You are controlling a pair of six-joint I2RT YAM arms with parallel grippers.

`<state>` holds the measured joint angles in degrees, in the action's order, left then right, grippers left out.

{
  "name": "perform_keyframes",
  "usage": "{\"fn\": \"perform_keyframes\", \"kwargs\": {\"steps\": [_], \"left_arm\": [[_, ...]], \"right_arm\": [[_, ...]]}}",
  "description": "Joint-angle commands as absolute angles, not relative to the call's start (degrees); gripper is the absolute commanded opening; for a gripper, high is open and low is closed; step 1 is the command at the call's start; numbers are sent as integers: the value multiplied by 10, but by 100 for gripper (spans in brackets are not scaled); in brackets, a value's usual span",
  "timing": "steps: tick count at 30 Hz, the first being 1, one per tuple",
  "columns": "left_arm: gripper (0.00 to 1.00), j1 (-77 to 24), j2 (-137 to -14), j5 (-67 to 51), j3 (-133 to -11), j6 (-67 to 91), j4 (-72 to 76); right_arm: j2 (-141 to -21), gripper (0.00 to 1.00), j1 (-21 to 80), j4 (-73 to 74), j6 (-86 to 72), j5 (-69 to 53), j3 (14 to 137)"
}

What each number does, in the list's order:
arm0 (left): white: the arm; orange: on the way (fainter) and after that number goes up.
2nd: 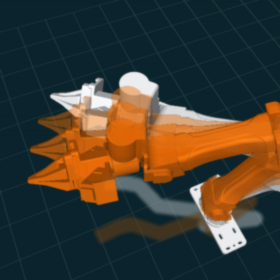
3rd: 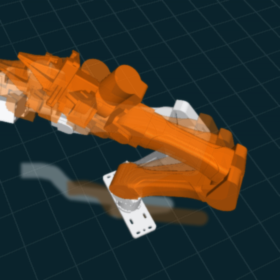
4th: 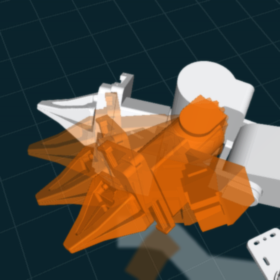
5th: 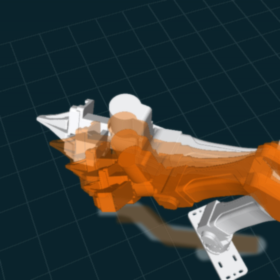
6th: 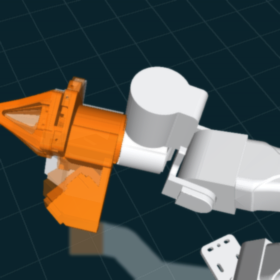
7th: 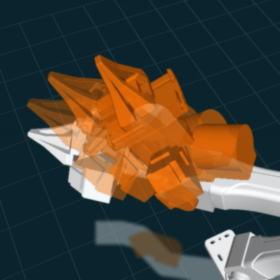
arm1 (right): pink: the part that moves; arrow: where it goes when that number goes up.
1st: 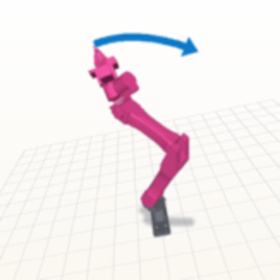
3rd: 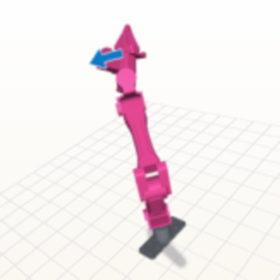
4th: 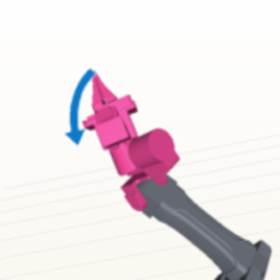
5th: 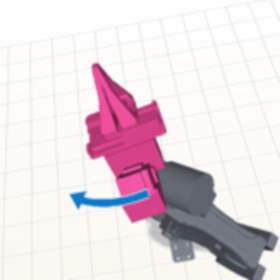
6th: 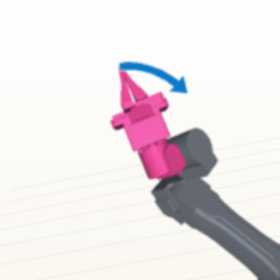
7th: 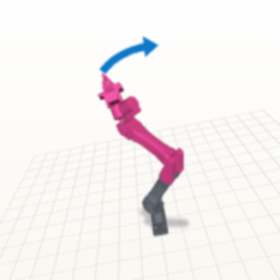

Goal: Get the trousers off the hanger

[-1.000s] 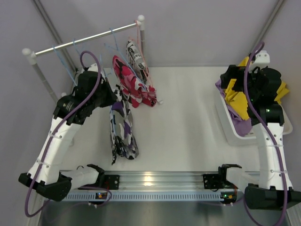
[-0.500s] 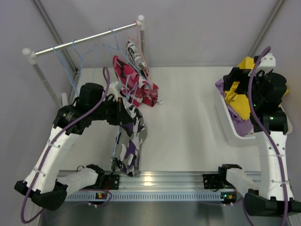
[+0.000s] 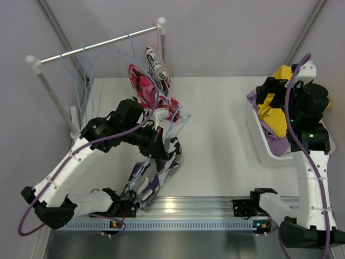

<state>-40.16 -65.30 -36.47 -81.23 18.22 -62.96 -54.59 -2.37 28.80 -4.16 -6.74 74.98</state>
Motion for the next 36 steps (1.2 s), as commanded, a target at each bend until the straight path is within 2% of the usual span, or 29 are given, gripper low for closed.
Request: {"fn": "perform_keyframes", "kwargs": {"steps": [1,5,9,16,24,30,36], "left_arm": [[0,-438,-707,-347,-898,201,-575],[0,-460,-808,-277,-993,235,-560],[0,-460,-948,-227,-1157,278,-550],[0,-461,-1079,-144,-1343,360,-483],[0,-454,-1106,-35,-1340,452,-359],[0,-401,-1151,-120,-1368,594,-303],[0,-388,-1158,-136,-1370,647,-283]], "right_arm": [[-548,100,-15,281,-46,-76,750],[-547,100,-15,278,-39,-86,739],[-534,99,-15,257,-26,-100,715],[-484,100,-16,210,24,-198,639],[-350,99,-15,179,183,-300,431],[-266,100,-15,220,298,-417,348],[-294,100,-11,209,307,-468,330]]}}
